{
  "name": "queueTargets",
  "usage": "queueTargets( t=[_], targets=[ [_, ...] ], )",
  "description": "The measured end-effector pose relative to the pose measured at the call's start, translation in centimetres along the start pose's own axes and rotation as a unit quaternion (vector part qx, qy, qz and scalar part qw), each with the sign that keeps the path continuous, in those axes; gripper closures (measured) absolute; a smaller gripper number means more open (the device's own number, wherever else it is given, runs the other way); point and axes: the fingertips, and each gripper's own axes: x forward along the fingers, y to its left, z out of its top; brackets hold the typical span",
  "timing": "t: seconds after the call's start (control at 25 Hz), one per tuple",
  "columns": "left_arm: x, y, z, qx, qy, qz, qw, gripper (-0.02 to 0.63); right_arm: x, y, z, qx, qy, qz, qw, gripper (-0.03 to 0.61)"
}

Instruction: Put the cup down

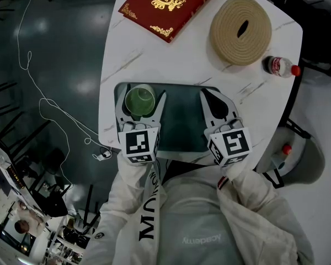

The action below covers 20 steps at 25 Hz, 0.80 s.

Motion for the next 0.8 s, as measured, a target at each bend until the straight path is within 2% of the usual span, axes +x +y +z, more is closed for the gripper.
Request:
queueTargets(
  t=[0.8],
  targets=[
    [0.3,0.2,-0.9,-0.001,0.015,0.0,0.9999,0.187,0.0,0.3,-0.4,0.007,0.005,0.001,1.0,0.573]
  ],
)
